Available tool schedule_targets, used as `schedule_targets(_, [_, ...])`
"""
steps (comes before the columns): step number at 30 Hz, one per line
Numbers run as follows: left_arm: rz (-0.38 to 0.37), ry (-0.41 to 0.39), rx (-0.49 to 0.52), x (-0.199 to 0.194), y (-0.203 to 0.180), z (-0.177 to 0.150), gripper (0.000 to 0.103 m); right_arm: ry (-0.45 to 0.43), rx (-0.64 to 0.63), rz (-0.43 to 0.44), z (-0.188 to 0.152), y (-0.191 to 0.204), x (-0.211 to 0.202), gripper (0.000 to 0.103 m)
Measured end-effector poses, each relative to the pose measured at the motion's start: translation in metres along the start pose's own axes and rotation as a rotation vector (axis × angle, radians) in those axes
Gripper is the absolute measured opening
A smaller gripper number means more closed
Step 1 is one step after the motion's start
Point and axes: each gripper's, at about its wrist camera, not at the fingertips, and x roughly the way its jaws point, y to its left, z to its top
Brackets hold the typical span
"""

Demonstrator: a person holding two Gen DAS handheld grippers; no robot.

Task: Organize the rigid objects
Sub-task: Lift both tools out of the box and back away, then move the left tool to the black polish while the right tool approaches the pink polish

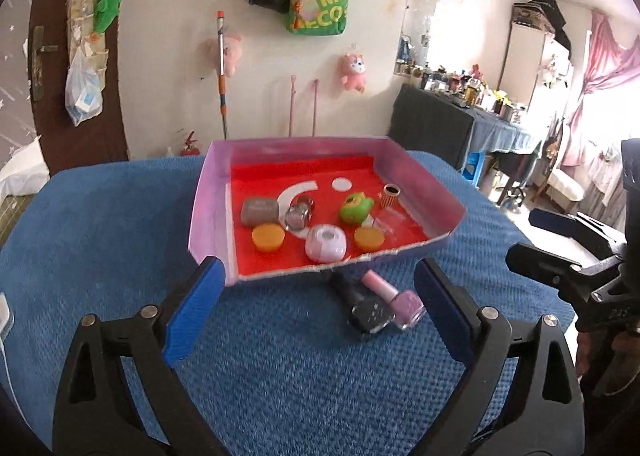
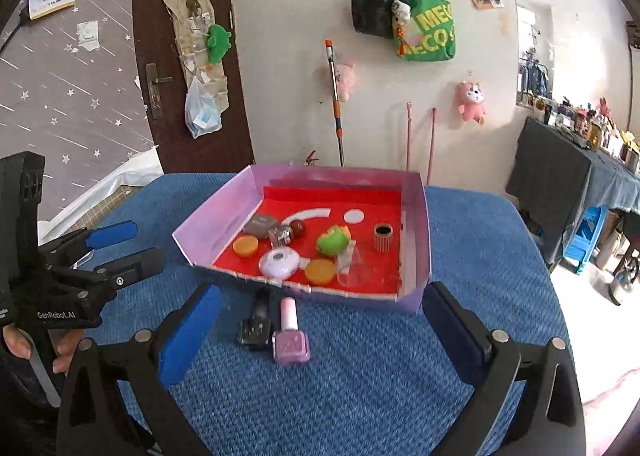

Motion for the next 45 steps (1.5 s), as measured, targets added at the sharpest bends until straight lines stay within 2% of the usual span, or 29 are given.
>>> schedule_targets(4, [0.011, 0.044, -0.008, 0.012, 0.000, -0.016, 0.097, 0.025, 0.041, 0.012, -0.021, -0.003, 0.008, 0.103])
schedule_targets(10, [0.019, 0.111, -0.036, 0.029, 0.004, -0.038, 0.097, 0.061, 0.059, -0.025, -0.048, -0.006, 0.027, 0.103])
schedule_targets(18, [0.028, 0.173, -0.054, 0.044, 0.008, -0.054, 0.097, 0.125, 0.075, -0.023, -0.066, -0.010, 0.050, 0.103])
schedule_targets(29, [0.025, 0.195, -0.056, 0.049, 0.010, -0.055, 0.097, 0.172, 0.067, -0.019, -0.067, -0.008, 0.070, 0.103])
schedule_targets(36, [0.033, 0.198, -0.053, 0.050, 0.017, -0.052, 0.097, 0.241, 0.042, -0.013, -0.060, -0.002, 0.101, 0.103])
schedule_targets(41, [0.038, 0.201, -0.054, 0.049, 0.026, -0.051, 0.097, 0.283, 0.001, -0.052, -0.057, 0.005, 0.117, 0.103])
schedule_targets(45, [0.034, 0.199, -0.066, 0.049, 0.034, -0.049, 0.097, 0.281, 0.003, -0.076, -0.053, 0.004, 0.119, 0.103])
